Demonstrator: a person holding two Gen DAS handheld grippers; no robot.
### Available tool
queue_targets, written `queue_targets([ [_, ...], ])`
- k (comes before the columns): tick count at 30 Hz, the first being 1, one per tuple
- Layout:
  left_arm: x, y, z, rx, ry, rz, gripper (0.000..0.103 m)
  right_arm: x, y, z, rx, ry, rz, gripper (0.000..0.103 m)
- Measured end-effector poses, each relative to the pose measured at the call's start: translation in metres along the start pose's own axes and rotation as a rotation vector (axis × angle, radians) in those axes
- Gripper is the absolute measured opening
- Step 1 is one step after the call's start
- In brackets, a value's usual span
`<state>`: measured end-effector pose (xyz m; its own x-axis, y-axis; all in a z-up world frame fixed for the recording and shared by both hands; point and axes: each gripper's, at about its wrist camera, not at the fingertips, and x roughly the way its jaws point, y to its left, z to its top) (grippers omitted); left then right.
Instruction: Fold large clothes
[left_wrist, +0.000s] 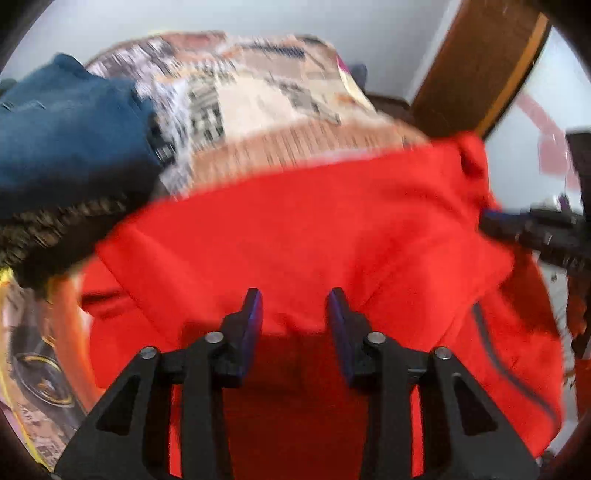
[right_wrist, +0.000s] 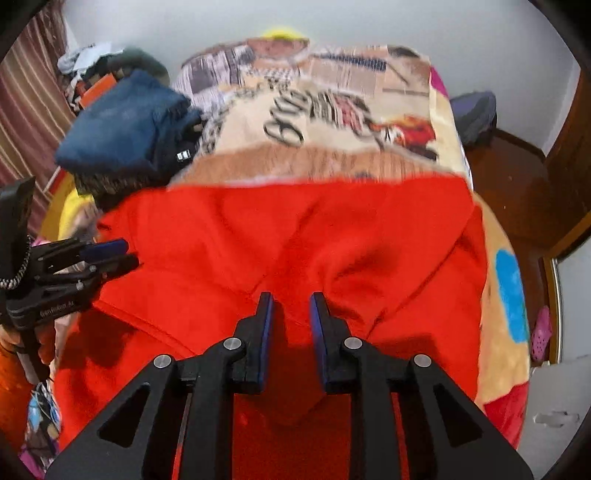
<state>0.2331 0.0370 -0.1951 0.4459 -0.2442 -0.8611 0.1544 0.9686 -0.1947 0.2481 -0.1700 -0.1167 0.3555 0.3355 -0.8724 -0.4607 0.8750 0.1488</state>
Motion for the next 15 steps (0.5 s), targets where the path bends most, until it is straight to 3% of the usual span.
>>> queue_targets([
  [2,-0.001,-0.002,-0.010,0.020,-0.039,0.020,0.046,-0.008,-0.004,-0.007,-0.002,-0.022,0.018,0.021],
  [5,-0.010,-0.001,-0.014,0.029,-0.057,0.081,0.060,-0.020,-0.007,-0.014,0.005,-0.022,0.028,0.028],
  [9,-0.022,0.007,-0.018,0.000,-0.053,0.070,0.060,-0.032,-0.013,-0.019,0.047,-0.032,0.009,0.055],
  [15,-0.051,0.036,-0.021,-0.104,-0.123,0.145,0.063,-0.055,-0.030,-0.017,0.093,-0.102,-0.034,0.056],
])
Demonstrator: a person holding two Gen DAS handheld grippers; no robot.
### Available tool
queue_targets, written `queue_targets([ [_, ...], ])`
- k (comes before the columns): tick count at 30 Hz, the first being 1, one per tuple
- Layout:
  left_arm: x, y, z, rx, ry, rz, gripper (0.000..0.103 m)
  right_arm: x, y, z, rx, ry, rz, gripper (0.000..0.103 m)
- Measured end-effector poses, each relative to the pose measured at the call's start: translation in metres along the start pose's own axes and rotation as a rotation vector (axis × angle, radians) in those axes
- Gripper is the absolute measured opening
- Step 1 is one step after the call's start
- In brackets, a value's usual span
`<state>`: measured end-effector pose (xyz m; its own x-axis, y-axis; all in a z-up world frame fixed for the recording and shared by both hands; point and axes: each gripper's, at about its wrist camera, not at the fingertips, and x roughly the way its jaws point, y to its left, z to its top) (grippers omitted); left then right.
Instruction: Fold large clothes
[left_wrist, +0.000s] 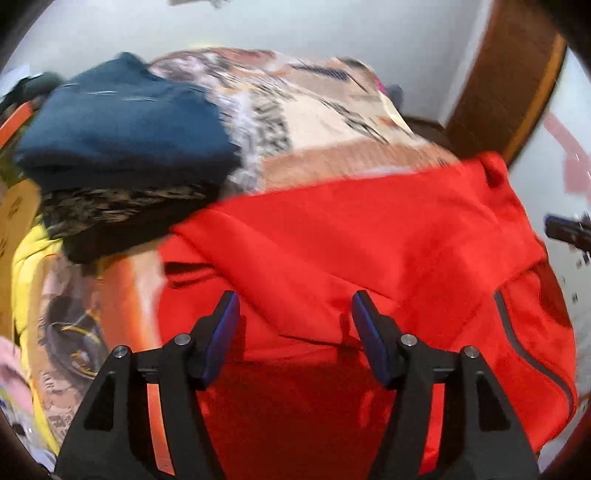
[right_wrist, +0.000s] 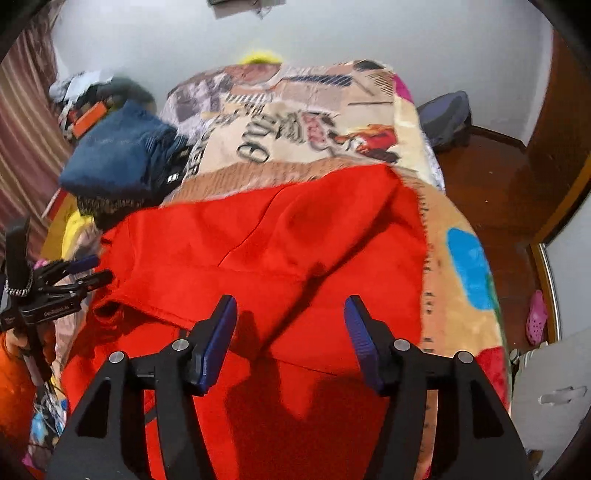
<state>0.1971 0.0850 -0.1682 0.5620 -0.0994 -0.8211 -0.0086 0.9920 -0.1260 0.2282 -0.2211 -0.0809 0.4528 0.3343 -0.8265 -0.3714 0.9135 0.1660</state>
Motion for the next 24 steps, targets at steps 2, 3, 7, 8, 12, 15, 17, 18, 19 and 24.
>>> queue_targets([
  [2,-0.006,0.016,0.004,-0.044,-0.033,0.037,0.066,-0.010,-0.010,0.004,0.032,-0.036,-0.010,0.057],
  [3,-0.006,0.024,0.005,-0.064,-0.037,0.054,0.066,-0.014,-0.015,0.005,0.053,-0.052,-0.013,0.057],
  [7,-0.001,0.062,0.007,-0.196,-0.003,0.062,0.066,-0.022,-0.037,0.006,0.135,-0.080,-0.012,0.058],
  [8,0.002,0.072,0.005,-0.244,0.012,0.052,0.066,-0.022,-0.042,0.006,0.152,-0.077,-0.013,0.058],
  [12,0.020,0.103,-0.006,-0.392,0.074,-0.014,0.066,-0.008,-0.060,0.002,0.211,-0.016,-0.017,0.059],
  [15,0.039,0.116,-0.017,-0.467,0.129,-0.111,0.066,0.005,-0.071,-0.003,0.257,0.026,0.022,0.059],
  [17,0.050,0.119,-0.022,-0.514,0.157,-0.165,0.066,0.012,-0.076,-0.007,0.285,0.049,0.050,0.059],
  [18,0.055,0.120,-0.024,-0.534,0.166,-0.189,0.066,0.018,-0.079,-0.008,0.299,0.063,0.060,0.059],
  [19,0.063,0.121,-0.027,-0.554,0.180,-0.217,0.066,0.023,-0.083,-0.009,0.311,0.076,0.064,0.059],
  [24,0.081,0.126,-0.030,-0.594,0.190,-0.258,0.077,0.053,-0.098,-0.007,0.379,0.170,0.151,0.059],
])
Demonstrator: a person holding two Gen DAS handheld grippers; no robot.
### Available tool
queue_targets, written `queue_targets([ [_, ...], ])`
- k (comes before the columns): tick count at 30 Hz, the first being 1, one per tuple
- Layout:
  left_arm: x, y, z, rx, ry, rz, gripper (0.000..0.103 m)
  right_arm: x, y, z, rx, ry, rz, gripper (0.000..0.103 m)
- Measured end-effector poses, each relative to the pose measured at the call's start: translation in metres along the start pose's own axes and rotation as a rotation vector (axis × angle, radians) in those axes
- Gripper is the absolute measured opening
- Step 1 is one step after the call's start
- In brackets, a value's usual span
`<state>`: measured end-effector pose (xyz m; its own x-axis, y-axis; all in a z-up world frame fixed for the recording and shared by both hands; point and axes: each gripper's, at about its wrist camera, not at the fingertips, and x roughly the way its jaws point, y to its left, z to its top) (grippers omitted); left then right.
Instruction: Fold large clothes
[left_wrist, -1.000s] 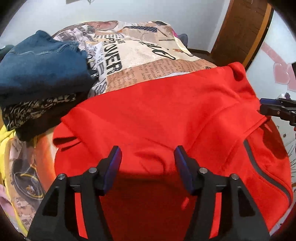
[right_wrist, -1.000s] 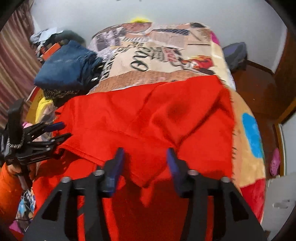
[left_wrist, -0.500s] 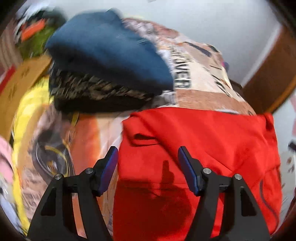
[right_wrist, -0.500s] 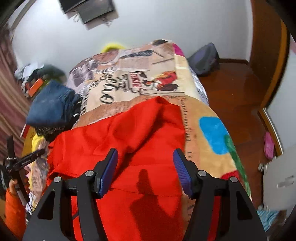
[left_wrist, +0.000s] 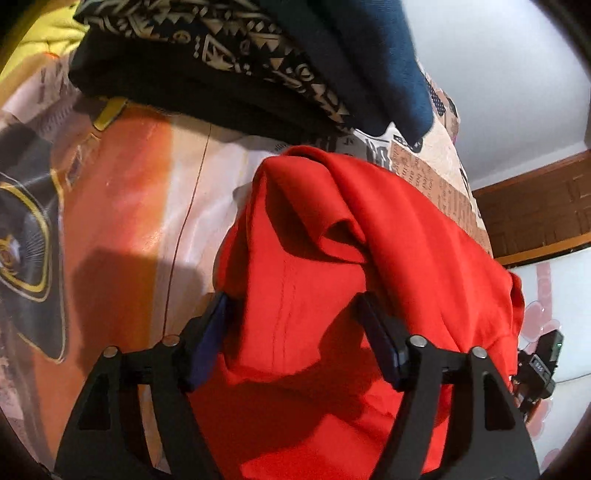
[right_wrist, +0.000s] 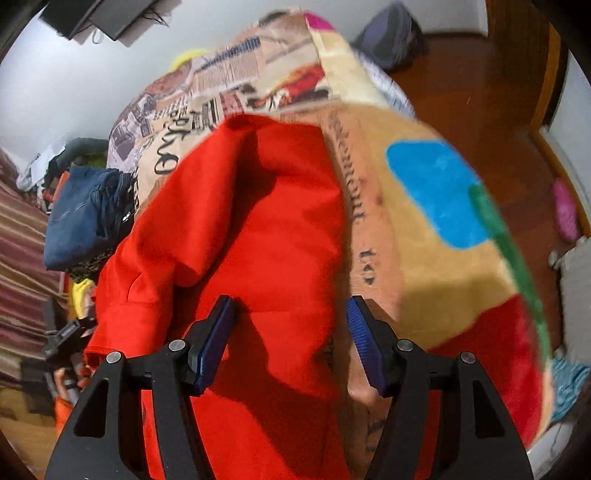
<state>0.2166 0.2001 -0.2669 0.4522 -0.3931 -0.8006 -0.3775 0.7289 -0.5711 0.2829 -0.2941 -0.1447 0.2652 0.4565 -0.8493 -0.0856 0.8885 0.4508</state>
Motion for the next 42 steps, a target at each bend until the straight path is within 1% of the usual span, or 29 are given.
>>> queue_targets([
  [2,0.004,0.008,0.004,-0.022,0.004,-0.028,0.080,0.006,-0.002,0.003,0.011,0.022,0.045,0.059],
  [4,0.008,0.016,0.008,-0.057,0.002,-0.065,0.083,0.012,-0.002,0.008,0.001,0.021,0.069,0.063],
  [8,0.011,0.018,0.014,-0.064,-0.028,-0.115,0.083,0.021,-0.002,0.018,0.013,0.009,0.110,0.063],
  [10,0.012,0.013,0.016,-0.050,-0.045,-0.128,0.079,0.026,-0.005,0.022,0.034,0.000,0.138,0.063],
  [11,0.012,0.010,0.018,-0.035,-0.054,-0.125,0.071,0.026,-0.006,0.024,0.050,-0.005,0.149,0.063],
  [12,0.011,0.005,0.018,-0.017,-0.061,-0.128,0.061,0.026,-0.007,0.026,0.061,-0.008,0.153,0.060],
  [13,0.009,-0.002,0.018,0.009,-0.071,-0.125,0.057,0.024,-0.007,0.027,0.073,-0.020,0.147,0.052],
  [14,0.010,-0.007,0.019,0.030,-0.079,-0.121,0.045,0.022,-0.008,0.028,0.079,-0.031,0.137,0.046],
  [15,0.010,-0.013,0.020,0.054,-0.085,-0.119,0.030,0.020,-0.008,0.027,0.082,-0.039,0.125,0.037],
  [16,0.006,-0.023,0.019,0.092,-0.097,-0.103,0.024,0.019,-0.007,0.027,0.082,-0.045,0.127,0.028],
  [17,0.004,-0.027,0.019,0.118,-0.104,-0.088,0.014,0.016,-0.005,0.026,0.080,-0.057,0.133,0.023],
  [18,-0.001,-0.038,0.018,0.150,-0.114,-0.062,0.013,0.010,-0.001,0.024,0.074,-0.073,0.152,0.013],
  [19,-0.004,-0.047,0.017,0.174,-0.126,-0.035,0.012,0.005,0.001,0.024,0.074,-0.094,0.157,0.012],
  [20,-0.010,-0.059,0.016,0.206,-0.139,-0.014,0.011,0.000,0.006,0.024,0.070,-0.124,0.141,0.012],
  [22,-0.028,-0.083,0.014,0.260,-0.181,-0.002,0.011,-0.015,0.021,0.025,0.045,-0.176,0.126,0.011],
  [24,-0.047,-0.104,0.013,0.315,-0.227,0.006,0.011,-0.034,0.037,0.030,0.020,-0.225,0.145,0.011],
  [26,-0.066,-0.129,0.019,0.365,-0.281,0.004,0.011,-0.045,0.050,0.037,-0.012,-0.255,0.156,0.011],
  [28,-0.079,-0.148,0.024,0.392,-0.324,-0.003,0.011,-0.058,0.066,0.044,-0.058,-0.289,0.149,0.010],
  [30,-0.094,-0.160,0.032,0.419,-0.375,-0.009,0.011,-0.065,0.081,0.052,-0.106,-0.323,0.132,0.010],
  [31,-0.100,-0.168,0.039,0.439,-0.406,0.000,0.011,-0.069,0.088,0.057,-0.129,-0.335,0.127,0.010],
  [33,-0.108,-0.174,0.051,0.461,-0.436,0.016,0.011,-0.074,0.099,0.066,-0.166,-0.363,0.117,0.010],
  [36,-0.109,-0.177,0.069,0.476,-0.455,0.043,0.011,-0.071,0.108,0.077,-0.204,-0.392,0.094,0.010],
  [42,-0.080,-0.176,0.110,0.468,-0.449,0.120,0.011,-0.041,0.106,0.103,-0.203,-0.383,0.058,0.010],
])
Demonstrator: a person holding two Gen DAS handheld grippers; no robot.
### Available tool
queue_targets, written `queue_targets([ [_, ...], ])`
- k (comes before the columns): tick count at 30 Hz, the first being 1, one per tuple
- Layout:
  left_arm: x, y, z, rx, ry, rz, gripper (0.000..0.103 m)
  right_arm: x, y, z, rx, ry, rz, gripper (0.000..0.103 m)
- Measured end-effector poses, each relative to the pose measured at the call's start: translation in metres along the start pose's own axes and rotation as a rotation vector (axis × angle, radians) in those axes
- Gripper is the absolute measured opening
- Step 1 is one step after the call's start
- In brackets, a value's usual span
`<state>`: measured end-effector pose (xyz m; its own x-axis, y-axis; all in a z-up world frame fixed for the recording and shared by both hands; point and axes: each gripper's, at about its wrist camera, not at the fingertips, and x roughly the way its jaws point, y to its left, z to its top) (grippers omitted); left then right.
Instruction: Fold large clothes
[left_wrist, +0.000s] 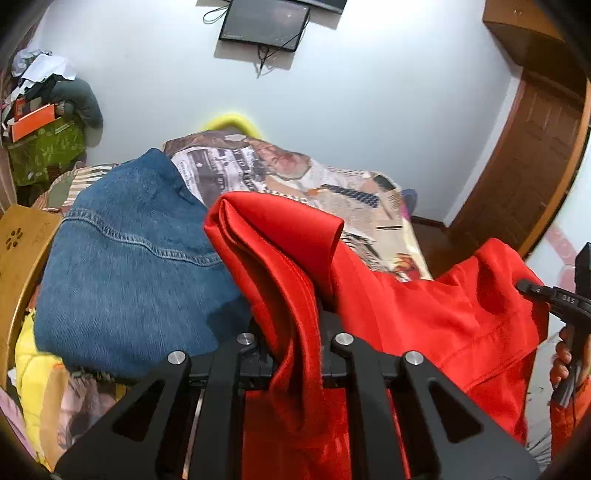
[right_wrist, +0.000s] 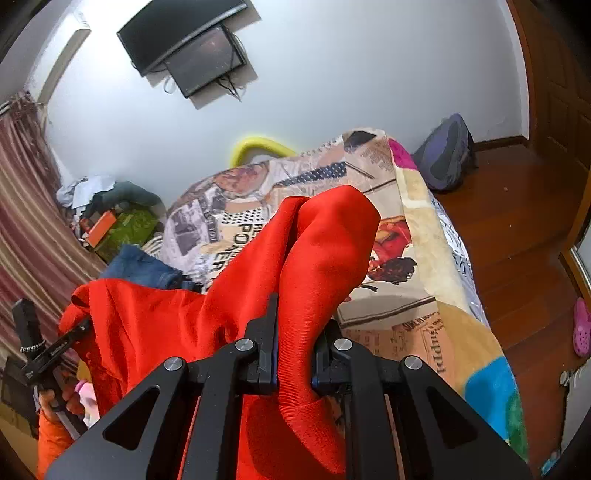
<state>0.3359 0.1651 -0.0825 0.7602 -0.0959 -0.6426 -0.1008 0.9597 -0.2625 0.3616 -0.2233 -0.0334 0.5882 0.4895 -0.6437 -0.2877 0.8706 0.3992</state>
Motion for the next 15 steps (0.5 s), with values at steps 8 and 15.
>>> queue_targets([
  [8,0.066,0.034,-0.009,-0.034,0.098,0.044,0.011,0.059,-0.019,-0.003,0.005,0.081,-0.073,0.010],
  [15,0.085,0.040,-0.024,0.003,0.124,0.073,0.019,0.094,-0.055,-0.018,0.027,0.170,-0.119,0.012],
])
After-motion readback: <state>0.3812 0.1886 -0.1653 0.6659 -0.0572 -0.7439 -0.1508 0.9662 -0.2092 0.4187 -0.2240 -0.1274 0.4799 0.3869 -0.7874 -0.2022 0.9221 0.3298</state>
